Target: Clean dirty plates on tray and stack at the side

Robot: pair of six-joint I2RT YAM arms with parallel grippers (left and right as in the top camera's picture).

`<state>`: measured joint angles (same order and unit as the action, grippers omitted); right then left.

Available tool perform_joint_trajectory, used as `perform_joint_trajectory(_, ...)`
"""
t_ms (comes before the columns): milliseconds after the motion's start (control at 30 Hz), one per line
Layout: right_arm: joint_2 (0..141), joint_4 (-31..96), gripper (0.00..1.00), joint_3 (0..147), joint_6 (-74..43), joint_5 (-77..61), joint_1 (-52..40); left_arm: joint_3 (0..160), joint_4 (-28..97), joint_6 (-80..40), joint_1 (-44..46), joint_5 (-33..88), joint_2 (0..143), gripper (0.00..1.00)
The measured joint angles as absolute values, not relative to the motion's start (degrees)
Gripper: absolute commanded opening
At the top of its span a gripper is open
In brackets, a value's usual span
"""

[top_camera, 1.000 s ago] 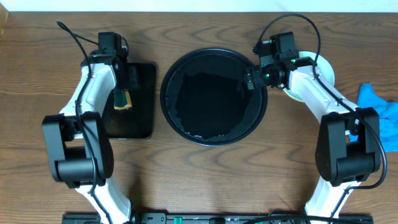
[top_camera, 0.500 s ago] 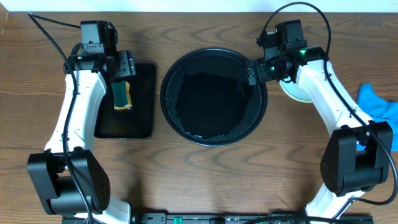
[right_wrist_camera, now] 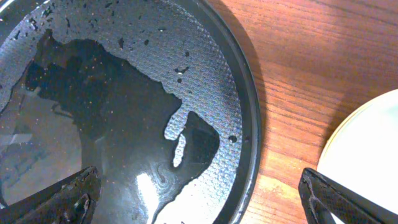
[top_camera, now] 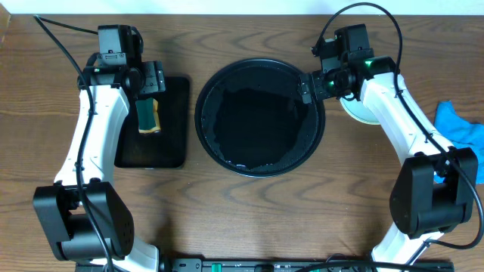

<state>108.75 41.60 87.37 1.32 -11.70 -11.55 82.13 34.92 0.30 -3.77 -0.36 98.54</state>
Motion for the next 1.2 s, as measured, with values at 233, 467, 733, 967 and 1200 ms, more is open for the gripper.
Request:
perform_joint_trajectory(233,107.92,44.01,0.99,87.37,1.56,-10.74,-12.23,82.13,34.89,0.08,-3.77,-0.38,98.54,0.9)
perform_joint_trajectory(467,94.37,39.29,0.99,86.98,7.49,-0.69,-18.17,82.13,34.92,0.08,-3.75,-0.38,98.54,0.9)
perform_joint_trajectory(733,68.6,26.37,0.99,83.42,13.06,3.36,-15.11,82.13,34.89,0.05,-3.77,-0.4,98.54,0.9)
perform_joint_trajectory(967,45.6,13.74,0.99,58.83,14.06,0.27,-7.4,82.13,34.89,0.05,-3.77,-0.38,98.54,0.91)
perform_joint_trajectory(1200,22.79,4.69,0.99,30.96,14.2,-3.81,-3.68,82.13,34.92,0.05,-3.77,-0.4,98.54,0.91)
